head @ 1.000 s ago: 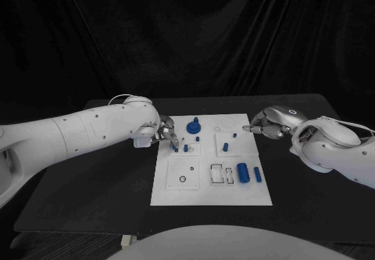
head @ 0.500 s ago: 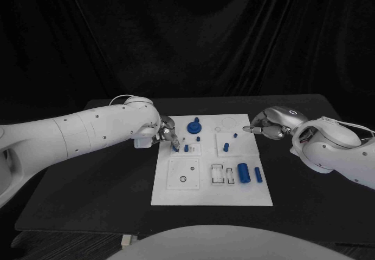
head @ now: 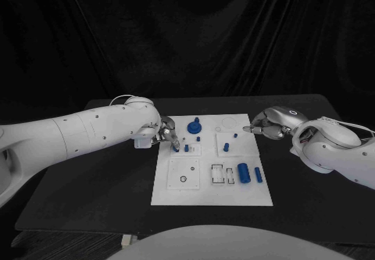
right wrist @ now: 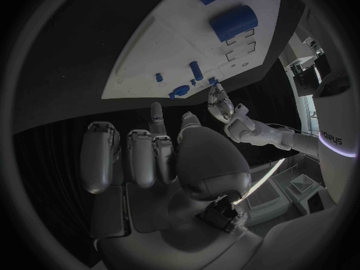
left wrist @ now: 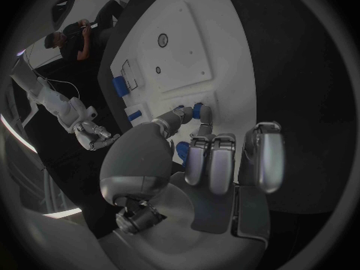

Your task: Assemble the parts on the task board

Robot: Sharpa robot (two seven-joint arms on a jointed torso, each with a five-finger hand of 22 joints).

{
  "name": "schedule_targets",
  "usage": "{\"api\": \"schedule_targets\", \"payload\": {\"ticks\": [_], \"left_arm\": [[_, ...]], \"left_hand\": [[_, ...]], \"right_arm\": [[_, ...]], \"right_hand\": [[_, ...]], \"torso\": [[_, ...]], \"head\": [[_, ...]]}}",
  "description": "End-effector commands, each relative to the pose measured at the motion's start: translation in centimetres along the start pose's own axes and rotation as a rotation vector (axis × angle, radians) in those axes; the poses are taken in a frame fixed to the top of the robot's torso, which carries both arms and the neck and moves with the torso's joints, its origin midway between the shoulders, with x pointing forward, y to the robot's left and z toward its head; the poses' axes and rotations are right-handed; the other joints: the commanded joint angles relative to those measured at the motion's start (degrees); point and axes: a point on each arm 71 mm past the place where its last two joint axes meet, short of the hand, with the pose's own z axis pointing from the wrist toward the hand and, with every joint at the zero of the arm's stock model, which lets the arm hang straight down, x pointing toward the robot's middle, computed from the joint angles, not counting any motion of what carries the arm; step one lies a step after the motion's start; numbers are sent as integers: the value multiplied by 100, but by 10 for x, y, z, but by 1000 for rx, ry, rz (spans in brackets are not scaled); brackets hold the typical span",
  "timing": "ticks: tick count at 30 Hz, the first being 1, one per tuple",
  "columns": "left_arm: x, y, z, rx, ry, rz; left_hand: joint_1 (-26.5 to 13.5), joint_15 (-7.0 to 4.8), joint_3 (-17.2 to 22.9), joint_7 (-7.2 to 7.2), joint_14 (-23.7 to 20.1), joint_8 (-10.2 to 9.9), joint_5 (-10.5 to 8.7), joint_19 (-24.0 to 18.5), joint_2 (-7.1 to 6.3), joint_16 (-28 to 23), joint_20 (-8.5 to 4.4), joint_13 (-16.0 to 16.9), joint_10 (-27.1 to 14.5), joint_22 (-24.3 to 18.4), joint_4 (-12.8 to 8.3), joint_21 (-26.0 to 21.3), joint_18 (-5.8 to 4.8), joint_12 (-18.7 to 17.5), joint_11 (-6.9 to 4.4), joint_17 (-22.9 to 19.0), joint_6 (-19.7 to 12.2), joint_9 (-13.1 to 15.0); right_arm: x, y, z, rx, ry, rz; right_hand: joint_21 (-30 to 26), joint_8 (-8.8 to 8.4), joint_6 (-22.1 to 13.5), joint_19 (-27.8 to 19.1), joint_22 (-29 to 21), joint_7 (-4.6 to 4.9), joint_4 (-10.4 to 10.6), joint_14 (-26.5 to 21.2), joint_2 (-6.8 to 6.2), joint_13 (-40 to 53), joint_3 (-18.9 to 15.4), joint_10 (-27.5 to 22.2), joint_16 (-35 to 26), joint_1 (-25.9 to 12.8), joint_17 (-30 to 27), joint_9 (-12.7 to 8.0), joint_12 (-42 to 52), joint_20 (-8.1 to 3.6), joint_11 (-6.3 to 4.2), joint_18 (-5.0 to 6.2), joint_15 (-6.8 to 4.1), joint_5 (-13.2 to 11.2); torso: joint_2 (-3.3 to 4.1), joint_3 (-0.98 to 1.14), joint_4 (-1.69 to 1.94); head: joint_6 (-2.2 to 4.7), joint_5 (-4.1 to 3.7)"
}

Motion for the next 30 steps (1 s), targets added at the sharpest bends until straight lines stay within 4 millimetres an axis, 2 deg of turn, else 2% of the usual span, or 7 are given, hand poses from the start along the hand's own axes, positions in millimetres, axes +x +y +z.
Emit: {"api": "schedule_targets", "payload": {"ticks": [1,10,17,21,23,26,30], "left_arm": [[3,-3,1,11,15,6],[1,-2,2,5,8,1],[2,-2,3,3,8,-1],[3,-2,4,-3,13,0],[4,-1,5,-7,15,0],[5,-1,5,-13,18,0],[6,0,6,-17,21,0]], "left_hand": [[38,-21,285,-33,596,19,31,-26,3,15,9,1508,608,1134,-250,-28,108,20,-20,1508,16,1],[30,-20,284,-29,596,16,22,-31,6,15,10,1508,608,1131,-243,-36,109,20,-17,1508,19,-4],[-6,-5,259,-17,596,-52,-146,-52,37,15,22,1508,608,1122,-195,-71,116,20,-2,1508,5,-77],[-128,6,38,-22,596,-136,-454,-81,69,15,38,1508,608,1107,-19,-122,125,20,3,1508,43,-199],[-179,12,-211,-18,596,-243,-830,-96,111,15,49,1508,608,1100,146,-152,130,20,10,1508,60,-335],[-215,29,-508,7,596,-371,-1046,-115,143,15,64,1508,608,1091,326,-192,137,20,29,1508,85,-494],[-255,47,-705,30,596,-455,-1140,-140,155,15,77,1508,608,1078,465,-238,147,20,53,1508,104,-600]], "right_arm": [[1,0,0,3,5,-2],[1,-1,-1,4,5,-1],[1,0,-1,3,6,-1],[1,0,0,4,7,-1],[1,0,0,4,8,-1],[2,0,-1,4,9,-2],[2,0,-1,4,9,-2]], "right_hand": [[-22,-37,41,159,1093,13,-8,311,10,1509,-14,590,-31,45,-5,7,20,29,42,38,47,29],[-25,-41,41,159,1092,15,-10,311,12,1509,-13,590,-32,63,-8,7,20,30,45,39,48,34],[-25,-41,41,159,1092,15,-10,311,12,1509,-13,590,-32,63,-8,7,20,30,45,39,48,34],[-25,-41,41,159,1092,15,-10,311,12,1509,-13,590,-32,63,-8,7,20,30,45,39,48,34],[-25,-41,41,159,1092,15,-10,311,12,1509,-13,590,-32,63,-8,7,20,30,45,39,48,34],[-34,-43,41,156,1090,17,-10,309,12,1509,-13,590,-37,72,-22,8,20,31,46,40,49,36],[-34,-43,41,156,1090,17,-10,309,12,1509,-13,590,-37,72,-22,8,20,31,46,40,49,36]], "torso": [[-1,1,-1],[0,-1,-1],[-1,1,-7],[3,-2,-6],[6,-2,-2],[7,-2,0],[7,-1,2]], "head": [[1,-1],[1,-17],[1,-3],[1,-2],[1,-8],[1,-8],[1,-9]]}}
